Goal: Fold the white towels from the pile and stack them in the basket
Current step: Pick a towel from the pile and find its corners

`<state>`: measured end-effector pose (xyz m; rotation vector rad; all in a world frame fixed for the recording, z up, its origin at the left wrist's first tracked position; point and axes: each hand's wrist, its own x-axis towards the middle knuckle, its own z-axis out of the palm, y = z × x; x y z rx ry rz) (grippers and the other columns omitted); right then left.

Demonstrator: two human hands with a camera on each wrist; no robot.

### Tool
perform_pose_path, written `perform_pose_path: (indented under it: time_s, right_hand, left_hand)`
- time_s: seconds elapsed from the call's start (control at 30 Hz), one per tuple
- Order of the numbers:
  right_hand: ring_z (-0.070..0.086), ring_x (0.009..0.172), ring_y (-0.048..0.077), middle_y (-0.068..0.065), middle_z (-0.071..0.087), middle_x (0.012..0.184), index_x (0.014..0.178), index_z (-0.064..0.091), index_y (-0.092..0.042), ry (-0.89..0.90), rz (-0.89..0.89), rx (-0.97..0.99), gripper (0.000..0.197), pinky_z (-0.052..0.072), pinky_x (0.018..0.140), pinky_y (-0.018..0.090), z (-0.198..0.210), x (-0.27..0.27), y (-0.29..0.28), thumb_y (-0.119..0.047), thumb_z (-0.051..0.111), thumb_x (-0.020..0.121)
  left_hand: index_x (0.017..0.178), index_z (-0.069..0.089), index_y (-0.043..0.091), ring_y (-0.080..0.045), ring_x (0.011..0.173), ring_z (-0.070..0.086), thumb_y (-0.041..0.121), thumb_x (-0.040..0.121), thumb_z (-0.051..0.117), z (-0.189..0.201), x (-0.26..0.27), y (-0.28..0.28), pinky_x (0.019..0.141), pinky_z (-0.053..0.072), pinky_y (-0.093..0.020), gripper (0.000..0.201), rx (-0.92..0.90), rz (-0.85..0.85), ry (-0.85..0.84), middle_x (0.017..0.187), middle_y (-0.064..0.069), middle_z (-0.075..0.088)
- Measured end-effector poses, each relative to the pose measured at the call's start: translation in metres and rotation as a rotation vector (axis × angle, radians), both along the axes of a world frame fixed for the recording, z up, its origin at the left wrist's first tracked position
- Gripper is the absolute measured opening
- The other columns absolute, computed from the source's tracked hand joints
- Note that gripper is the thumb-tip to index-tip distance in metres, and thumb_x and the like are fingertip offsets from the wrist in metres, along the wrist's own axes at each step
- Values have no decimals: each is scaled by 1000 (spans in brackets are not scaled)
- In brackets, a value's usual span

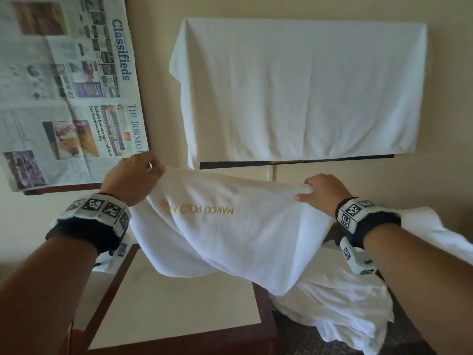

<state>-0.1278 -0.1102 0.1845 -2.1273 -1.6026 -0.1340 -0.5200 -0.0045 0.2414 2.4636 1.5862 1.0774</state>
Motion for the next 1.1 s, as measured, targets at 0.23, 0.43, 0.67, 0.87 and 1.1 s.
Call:
perform_pose_path:
  time_s: [0.23,0.43,0.67,0.87,1.1]
  right_hand:
    - [52,72,25,3,59,73,67,51,-22,-342,318,37,22,36,62,30,34,-123,19,-28,66,81]
    - [56,71,25,-4,53,69,58,45,-23,-208,265,26,34,38,61,31,11,-92,33,-32,67,83]
    - [61,74,17,3,67,82,83,66,-6,549,342,200,17,46,66,28,-10,-56,51,-18,77,80]
    - [64,81,16,1,71,84,86,70,-11,423,615,257,3,49,71,27,7,-77,54,-10,70,84]
    - [51,57,10,-8,61,75,82,58,-19,463,651,404,12,43,56,23,2,-56,75,-21,69,87]
  left_hand:
    - [116,59,33,-13,93,59,69,65,73,-78,80,-34,87,48,-32,64,-354,-411,-24,101,12,62]
    - [67,53,8,-22,57,49,24,95,65,-73,85,-35,54,54,-36,34,-287,-397,-152,62,-1,47]
    - [74,67,5,-15,61,53,30,92,70,-69,81,-18,62,42,-27,31,-337,-311,-147,66,-2,58]
    - [81,67,-2,-16,71,61,49,80,79,-72,103,-18,74,49,-35,52,-589,-451,-418,76,-2,64]
    - [96,72,-1,-33,84,69,32,89,71,-40,143,-24,85,55,-63,33,-333,-436,-598,94,-27,69]
